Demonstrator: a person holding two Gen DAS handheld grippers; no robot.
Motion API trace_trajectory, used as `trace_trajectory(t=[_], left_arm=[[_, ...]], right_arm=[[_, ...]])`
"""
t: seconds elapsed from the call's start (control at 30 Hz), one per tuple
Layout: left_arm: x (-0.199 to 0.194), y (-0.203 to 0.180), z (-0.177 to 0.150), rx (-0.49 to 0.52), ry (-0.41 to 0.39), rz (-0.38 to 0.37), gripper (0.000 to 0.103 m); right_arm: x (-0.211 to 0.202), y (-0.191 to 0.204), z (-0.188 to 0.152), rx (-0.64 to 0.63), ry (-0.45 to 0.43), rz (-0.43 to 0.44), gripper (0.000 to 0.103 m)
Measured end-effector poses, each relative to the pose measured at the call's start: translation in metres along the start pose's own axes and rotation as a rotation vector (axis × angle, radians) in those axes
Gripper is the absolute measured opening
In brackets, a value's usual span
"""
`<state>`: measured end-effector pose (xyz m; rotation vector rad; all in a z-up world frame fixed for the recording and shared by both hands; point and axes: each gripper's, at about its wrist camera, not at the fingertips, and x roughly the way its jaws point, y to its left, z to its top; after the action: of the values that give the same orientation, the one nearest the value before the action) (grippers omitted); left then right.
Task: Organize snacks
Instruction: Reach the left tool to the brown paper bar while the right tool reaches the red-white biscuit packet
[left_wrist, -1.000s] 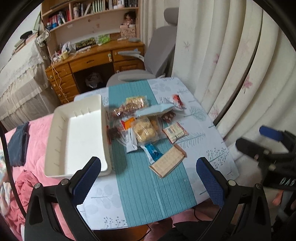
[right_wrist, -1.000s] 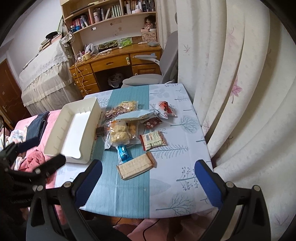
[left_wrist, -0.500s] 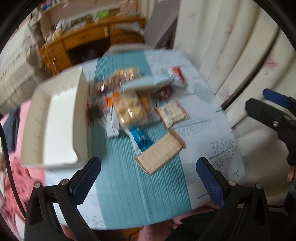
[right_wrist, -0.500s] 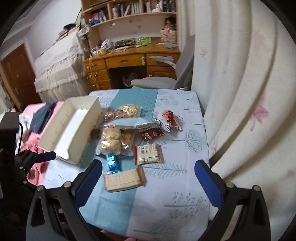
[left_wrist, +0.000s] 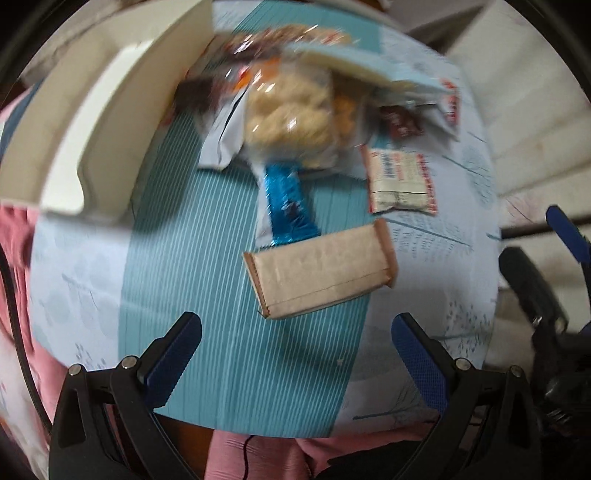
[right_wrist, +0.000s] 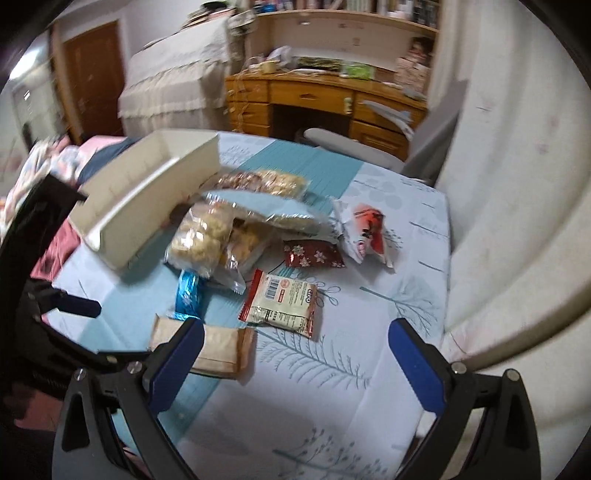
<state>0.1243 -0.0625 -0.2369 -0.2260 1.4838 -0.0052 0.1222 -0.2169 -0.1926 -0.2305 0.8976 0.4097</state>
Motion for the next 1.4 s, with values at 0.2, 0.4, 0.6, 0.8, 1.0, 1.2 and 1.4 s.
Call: trace_trajectory(t=[0.2,0.4,0.6,0.8,1.0,1.2,1.4], left_arm=[[0.03,0.022,0.001,-0.205,0.113,-0.008,0.101],[0.044,0.042,0.005,-0.367,0.14,-0.023,0.1],[0.049,0.052,0.013,-0.475,0.148,-0.055,0.1],[0.055,0.058,0.027,-0.57,0.181,-0.047,0.1],[0.059,0.068,0.016,-0.736,0.213,-0.063,0.1],[0.072,0.074,0.011,-0.864,0.263,-0.104,0.1],[0.084,0.073,-0.002,-1.033,0.286,-0.158,0.1]], right_arm=[[0.035,0.004,-0.005,-0.083,-0.007,0.046,0.1],[0.07,0.006,-0.005,-0.142,0.017,0.063,0.1],[0.099,0.011,-0.007,-0.154,0.054,0.085,0.1],[0.119,0.019,-0.009,-0.167,0.085,0.102,0.1],[0.134,0.021,-0.006,-0.128,0.118,0.08,0.1],[0.139,0.014,-0.004,-0.087,0.138,0.095,0.092],[0.137,0.012,-0.004,-0.107,0.123,0.113,0.082]])
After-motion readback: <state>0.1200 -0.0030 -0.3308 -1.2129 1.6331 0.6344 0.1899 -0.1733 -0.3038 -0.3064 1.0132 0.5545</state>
